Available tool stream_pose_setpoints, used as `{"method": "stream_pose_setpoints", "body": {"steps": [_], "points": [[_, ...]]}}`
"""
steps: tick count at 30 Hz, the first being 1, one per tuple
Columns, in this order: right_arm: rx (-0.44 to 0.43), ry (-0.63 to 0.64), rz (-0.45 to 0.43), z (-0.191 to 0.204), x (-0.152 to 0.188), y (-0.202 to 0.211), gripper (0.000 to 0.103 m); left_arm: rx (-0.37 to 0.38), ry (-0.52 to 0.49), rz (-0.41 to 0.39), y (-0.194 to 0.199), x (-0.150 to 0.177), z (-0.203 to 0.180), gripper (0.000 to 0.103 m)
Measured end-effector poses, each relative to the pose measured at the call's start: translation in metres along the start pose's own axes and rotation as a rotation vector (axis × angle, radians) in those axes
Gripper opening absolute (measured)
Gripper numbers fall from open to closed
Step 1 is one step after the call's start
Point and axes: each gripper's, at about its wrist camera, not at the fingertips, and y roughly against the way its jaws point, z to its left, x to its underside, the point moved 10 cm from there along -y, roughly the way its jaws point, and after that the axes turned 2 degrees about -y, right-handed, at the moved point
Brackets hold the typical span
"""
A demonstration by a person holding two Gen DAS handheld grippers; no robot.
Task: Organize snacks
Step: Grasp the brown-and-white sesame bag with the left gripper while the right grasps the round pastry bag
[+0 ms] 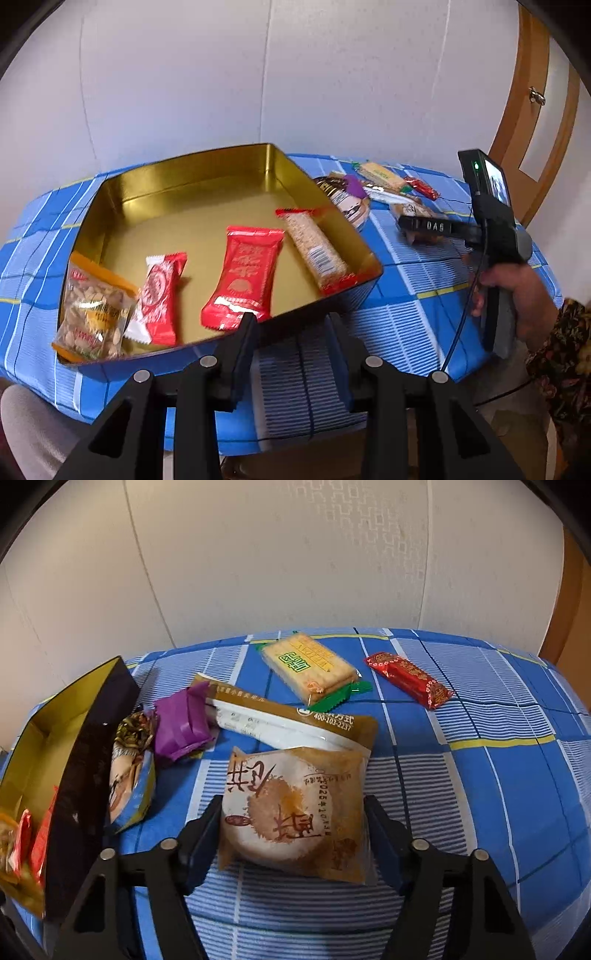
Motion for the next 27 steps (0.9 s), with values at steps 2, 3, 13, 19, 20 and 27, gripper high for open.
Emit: {"method": "stream_pose_setpoints", "body": {"steps": [2,3,13,19,20,27], "points": [[-0.002,-0.025,-0.004,-0.007,0.005,0.005,0.063,0.004,-0.007,-0.002,-0.001,-0.005,-0.005,0.038],[-0.002,-0.035,-0.008,-0.01,0.008,0.008,0.062,0.008,-0.008,-0.001,-0.002,-0.008,-0.008,0.038],[0.038,-0.156,-0.099,-0.056,0.029,0.035,0.062,0.077,-0.057,0.069,-0.028,-0.038,-0.058,0.038],[0.116,-0.23,-0.127,-0.081,0.03,0.042,0.062,0.15,-0.047,0.128,-0.056,-0.067,-0.099,0.038],[0.129,-0.239,-0.128,-0.086,0.03,0.043,0.062,0.15,-0.043,0.136,-0.06,-0.071,-0.103,0.038],[0.142,-0.261,-0.131,-0.093,0.03,0.045,0.062,0.04,-0.048,0.174,-0.107,-0.102,-0.113,0.038]]}}
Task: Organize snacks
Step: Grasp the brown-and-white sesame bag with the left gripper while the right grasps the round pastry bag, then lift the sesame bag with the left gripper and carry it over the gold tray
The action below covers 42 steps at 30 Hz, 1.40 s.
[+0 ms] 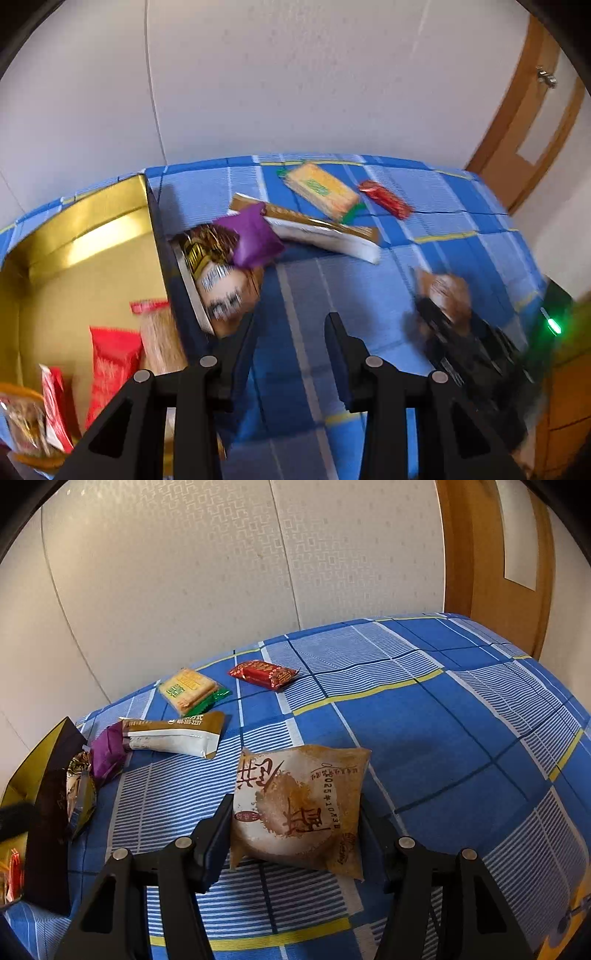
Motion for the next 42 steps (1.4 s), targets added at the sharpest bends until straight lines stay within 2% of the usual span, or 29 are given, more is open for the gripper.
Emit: {"method": "stream_pose_setpoints", "body": {"steps": [7,10,13,16,23,26,27,30,32,35,37,39,42], "points": [[-0.016,-0.021,0.002,-0.001,-0.001,0.001,0.063,-0.211,-0.138,0.053,-0.042,-0.015,0.017,0.038],[-0.025,-0.032,0.003,0.0,-0.001,0.001,0.063,-0.256,-0.172,0.047,-0.052,-0.014,0.025,0.036],[-0.03,-0.038,0.003,0.0,-0.002,0.001,0.063,-0.282,-0.246,0.01,-0.052,-0.015,0.022,0.027],[-0.032,-0.04,0.003,0.0,-0.002,0.001,0.063,-0.246,-0.269,-0.015,-0.05,-0.012,0.015,0.023],[-0.035,-0.043,0.003,0.0,-0.003,0.001,0.063,-0.036,-0.239,-0.032,-0.024,0.021,-0.017,0.023],[-0.038,-0.044,0.003,0.0,-0.003,0.001,0.063,0.011,-0.224,-0.052,-0.012,0.03,-0.03,0.024],[-0.04,-0.046,0.003,0.0,-0.003,0.001,0.063,0.031,-0.198,-0.064,-0.006,0.029,-0.032,0.028],[-0.04,-0.047,0.003,0.0,-0.003,0.001,0.063,0.0,-0.157,-0.1,0.005,0.019,-0.029,0.046],[-0.041,-0.047,0.003,0.0,-0.003,0.001,0.063,-0.008,-0.139,-0.09,0.006,0.014,-0.026,0.05],[-0.041,-0.047,0.003,0.0,-0.003,0.001,0.063,-0.007,-0.092,-0.036,-0.009,0.009,-0.015,0.05],[-0.04,-0.047,0.003,0.0,-0.003,0.001,0.063,-0.014,-0.063,0.028,-0.021,0.013,-0.007,0.05],[-0.04,-0.047,0.003,0.0,-0.003,0.001,0.063,0.005,-0.039,0.05,-0.026,0.017,-0.005,0.05],[-0.04,-0.046,0.003,0.0,-0.003,0.002,0.063,0.014,-0.065,0.049,-0.03,0.02,-0.009,0.05]]}}
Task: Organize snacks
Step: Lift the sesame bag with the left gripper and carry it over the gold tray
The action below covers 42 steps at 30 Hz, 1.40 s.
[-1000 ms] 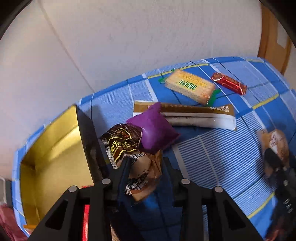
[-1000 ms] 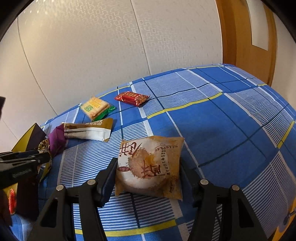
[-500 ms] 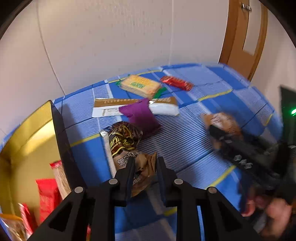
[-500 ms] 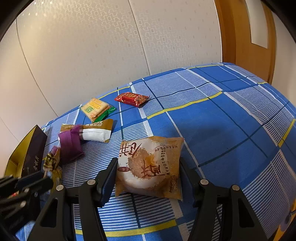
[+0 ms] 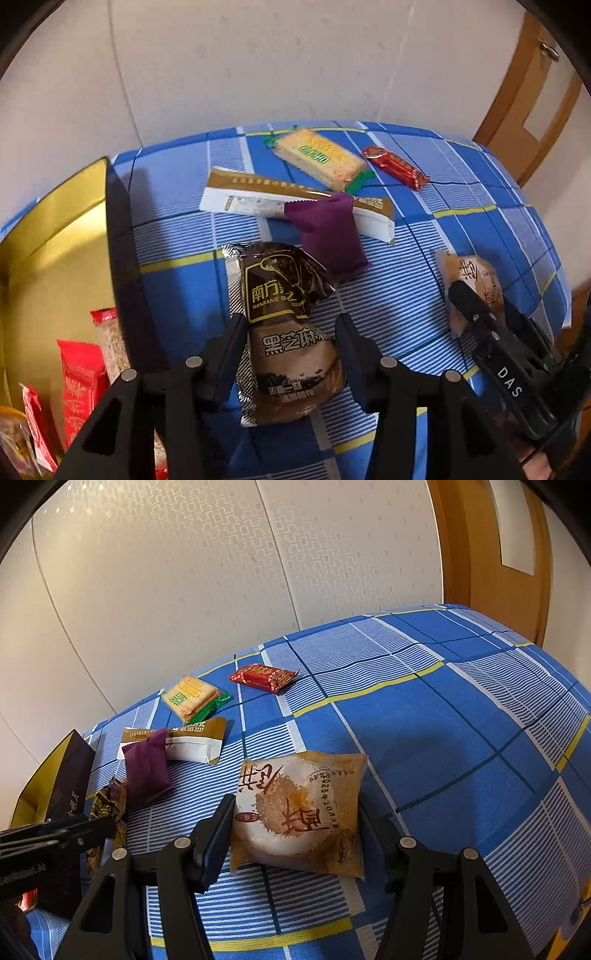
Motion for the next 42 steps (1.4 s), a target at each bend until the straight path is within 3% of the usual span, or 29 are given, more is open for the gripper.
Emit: {"method": "stream_pose_setpoints", "body": {"steps": [7,13,16,18,23,29,34,39,42], "points": [[0.004,0.005,-0.002,0.0,0.0,0.0,0.063,0.021,-0.031,-0.012,-0.005,0.007,-0.005,0.049],[0.006,0.011,-0.003,0.0,0.0,0.0,0.063,0.028,-0.094,-0.054,-0.001,0.01,-0.011,0.038],[0.007,0.014,-0.004,0.0,0.0,0.0,0.063,0.045,-0.1,-0.062,0.003,0.014,-0.013,0.026],[0.009,0.018,-0.006,0.0,0.0,0.0,0.063,0.06,-0.094,-0.063,0.005,0.018,-0.015,0.026],[0.016,0.029,-0.009,0.001,0.001,0.0,0.063,0.061,-0.115,-0.074,0.008,0.025,-0.018,0.026],[0.017,0.031,-0.01,0.0,0.001,0.0,0.063,0.013,-0.135,-0.057,0.003,0.021,-0.016,0.045],[0.02,0.038,-0.01,0.0,0.001,0.0,0.064,0.017,-0.166,-0.03,-0.003,0.023,-0.019,0.047],[0.02,0.037,-0.011,0.0,0.001,0.0,0.064,0.043,-0.234,-0.062,0.003,0.026,-0.029,0.028],[0.02,0.038,-0.011,0.0,0.001,0.0,0.064,0.067,-0.234,-0.074,0.008,0.03,-0.033,0.026]]}}
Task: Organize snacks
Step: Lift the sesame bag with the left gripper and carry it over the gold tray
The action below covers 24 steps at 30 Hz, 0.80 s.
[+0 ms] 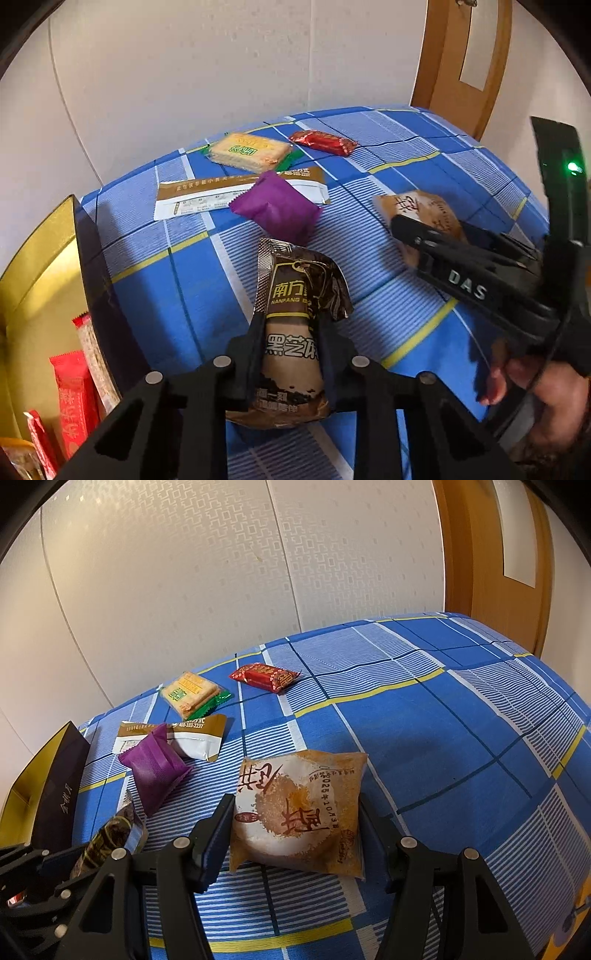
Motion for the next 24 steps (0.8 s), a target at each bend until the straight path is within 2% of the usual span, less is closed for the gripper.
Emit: {"method": "stream_pose_setpoints", "body": {"steps": [11,17,24], "points": [[0.002,0.005,-0.001,0.0,0.0,0.0,0.064,0.071,0.139,-0.066,0.036,0.006,0.005,0.026],[0.002,0.011,-0.002,0.001,0.0,0.0,0.063,0.085,0.237,-0.135,0.066,0.004,0.03,0.026],[0.002,0.012,-0.003,0.0,0.0,0.0,0.063,0.015,0.34,-0.195,0.093,0.007,0.088,0.026]]}}
